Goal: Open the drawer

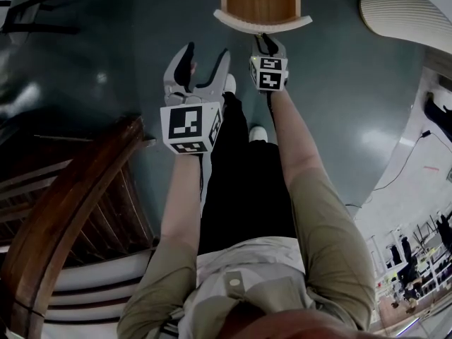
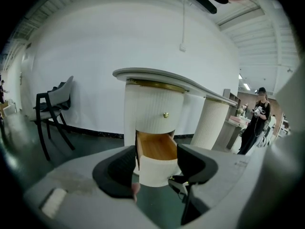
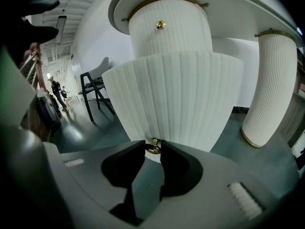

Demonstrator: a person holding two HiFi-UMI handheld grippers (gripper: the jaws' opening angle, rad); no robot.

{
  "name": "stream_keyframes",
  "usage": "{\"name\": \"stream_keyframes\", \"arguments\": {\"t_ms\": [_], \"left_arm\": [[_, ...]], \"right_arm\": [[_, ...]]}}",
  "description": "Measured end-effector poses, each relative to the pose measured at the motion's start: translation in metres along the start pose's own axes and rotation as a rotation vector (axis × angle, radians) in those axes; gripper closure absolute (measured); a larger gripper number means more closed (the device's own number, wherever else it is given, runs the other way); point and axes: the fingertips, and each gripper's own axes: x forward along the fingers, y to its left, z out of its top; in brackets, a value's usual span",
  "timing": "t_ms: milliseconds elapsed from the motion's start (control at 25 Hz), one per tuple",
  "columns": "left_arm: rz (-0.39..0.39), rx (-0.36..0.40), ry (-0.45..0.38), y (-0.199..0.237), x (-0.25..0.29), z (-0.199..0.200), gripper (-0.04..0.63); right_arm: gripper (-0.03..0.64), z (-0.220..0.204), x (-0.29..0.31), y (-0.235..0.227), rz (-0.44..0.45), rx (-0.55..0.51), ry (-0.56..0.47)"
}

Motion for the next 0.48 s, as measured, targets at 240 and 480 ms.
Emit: {"name": "stream_keyframes", "arguments": {"t_ms": [240,480], "left_arm": [[0.003,-0.007,0.032,-0.001,-0.002,-0.012,0.309],[0.001,-0.030,0.052,-0.004,-0.006,-0.023,0.308]], "right_arm": [[0.512,-0.007,-0.008,0.003,0.002,-0.005,0.007],[0.512,-0.014,-0.015,0.006,0.007,-0.011,0.014]]}}
